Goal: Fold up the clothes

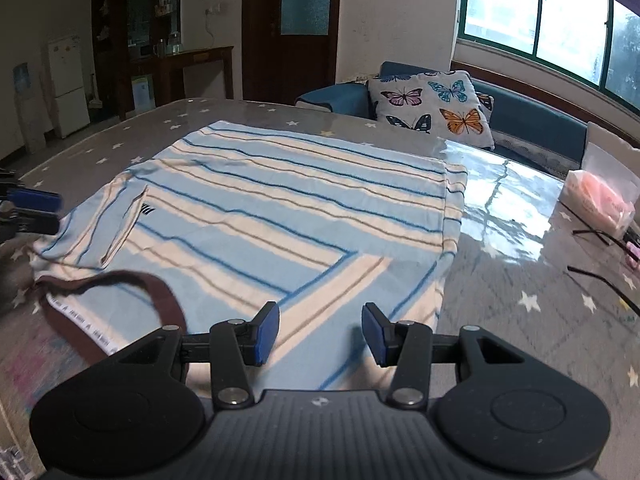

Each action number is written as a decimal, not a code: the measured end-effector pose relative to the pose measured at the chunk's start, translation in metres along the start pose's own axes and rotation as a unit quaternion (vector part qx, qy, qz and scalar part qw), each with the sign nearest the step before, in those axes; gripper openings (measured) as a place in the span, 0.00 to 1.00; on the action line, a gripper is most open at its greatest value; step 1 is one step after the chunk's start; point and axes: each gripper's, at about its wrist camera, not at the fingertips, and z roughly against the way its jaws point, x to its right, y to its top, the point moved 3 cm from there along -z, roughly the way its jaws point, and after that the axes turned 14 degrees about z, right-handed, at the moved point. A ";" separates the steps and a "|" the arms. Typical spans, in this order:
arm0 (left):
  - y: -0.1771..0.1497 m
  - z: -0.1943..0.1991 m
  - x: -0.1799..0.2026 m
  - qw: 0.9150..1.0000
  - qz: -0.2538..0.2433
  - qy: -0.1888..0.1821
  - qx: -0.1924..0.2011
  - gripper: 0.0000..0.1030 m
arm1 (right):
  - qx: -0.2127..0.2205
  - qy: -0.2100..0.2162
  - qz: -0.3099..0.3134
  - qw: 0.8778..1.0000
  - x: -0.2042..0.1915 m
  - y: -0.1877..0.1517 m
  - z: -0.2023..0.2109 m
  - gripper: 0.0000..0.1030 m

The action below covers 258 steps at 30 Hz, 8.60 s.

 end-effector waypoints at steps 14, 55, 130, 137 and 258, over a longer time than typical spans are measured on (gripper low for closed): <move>-0.037 0.007 0.025 0.991 -0.135 -0.011 -0.022 0.55 | -0.013 0.037 0.100 0.994 -0.045 -0.015 0.021 0.45; -0.038 -0.013 0.018 0.987 -0.160 0.000 -0.028 0.40 | -0.027 0.056 0.121 0.991 -0.024 -0.027 0.034 0.05; 0.117 -0.165 -0.043 0.992 0.090 -0.017 -0.088 0.07 | -0.020 0.060 -0.084 0.994 0.062 0.075 -0.125 0.09; 0.111 -0.194 -0.044 0.989 0.106 -0.014 -0.104 0.08 | -0.011 0.029 -0.104 0.994 0.080 0.075 -0.119 0.11; 0.050 -0.089 -0.052 0.982 0.176 0.020 -0.065 0.21 | -0.029 0.036 -0.065 0.997 0.039 0.030 -0.064 0.17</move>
